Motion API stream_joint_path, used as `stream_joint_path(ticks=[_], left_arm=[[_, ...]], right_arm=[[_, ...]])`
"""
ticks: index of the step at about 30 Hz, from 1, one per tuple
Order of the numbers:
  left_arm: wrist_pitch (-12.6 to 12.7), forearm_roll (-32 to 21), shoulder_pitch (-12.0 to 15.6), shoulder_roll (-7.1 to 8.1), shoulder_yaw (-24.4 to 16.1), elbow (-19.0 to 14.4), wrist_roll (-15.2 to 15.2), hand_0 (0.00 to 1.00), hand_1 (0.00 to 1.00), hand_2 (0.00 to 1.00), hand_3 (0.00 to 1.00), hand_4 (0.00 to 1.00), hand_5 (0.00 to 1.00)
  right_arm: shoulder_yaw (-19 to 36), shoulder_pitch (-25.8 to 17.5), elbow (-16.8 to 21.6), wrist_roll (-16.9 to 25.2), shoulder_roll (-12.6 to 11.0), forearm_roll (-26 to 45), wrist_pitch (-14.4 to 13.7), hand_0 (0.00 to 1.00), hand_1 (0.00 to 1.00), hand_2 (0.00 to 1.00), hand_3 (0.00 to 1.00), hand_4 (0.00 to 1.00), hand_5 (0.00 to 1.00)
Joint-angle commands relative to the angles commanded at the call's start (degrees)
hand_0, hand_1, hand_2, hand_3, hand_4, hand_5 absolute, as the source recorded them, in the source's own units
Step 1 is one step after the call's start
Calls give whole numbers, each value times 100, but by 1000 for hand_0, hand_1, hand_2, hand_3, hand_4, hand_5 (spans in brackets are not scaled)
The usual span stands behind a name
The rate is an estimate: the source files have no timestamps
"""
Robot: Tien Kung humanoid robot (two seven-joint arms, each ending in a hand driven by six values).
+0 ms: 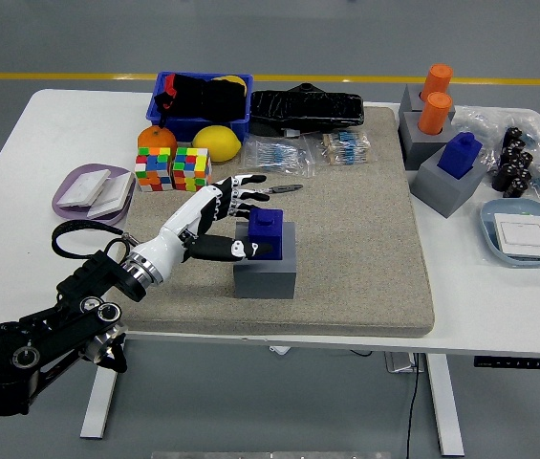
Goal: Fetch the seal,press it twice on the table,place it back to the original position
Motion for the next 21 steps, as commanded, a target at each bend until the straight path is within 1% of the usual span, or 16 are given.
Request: stream_joint_path(ticks=[4,5,10,11,16,17,21], left_arm=[[19,20,-13,-35,10,14,3,636,676,717,874,950,2],[31,12,-10,-45,20,25,-12,634,681,715,846,939,2],[55,-20,26,-70,102,63,-41,634,681,715,846,939,2],[57,-25,31,-71,128,73,-41,629,675,701,844,896,2],[69,-56,23,-75,153,91,-64,629,675,701,844,896,2],[66,-66,23,-77,151,93,-68,627,655,639,835,874,2],[72,-112,23,-91,162,107,-96,627,655,639,835,874,2]], right_arm=[[17,2,1,-1,3,-5,-1,795,703,673,659,837,472],[21,3,0,0,2,-5,-2,795,703,674,659,837,473],[35,2,-1,0,5,-9,-3,795,703,674,659,837,473],[39,0,0,0,7,-11,-2,795,703,674,659,838,474],[43,0,2,1,11,-10,-3,795,703,674,659,838,474],[41,2,2,0,11,-10,-4,795,703,674,659,838,473],[38,5,7,1,11,-8,-6,795,703,674,659,838,473]])
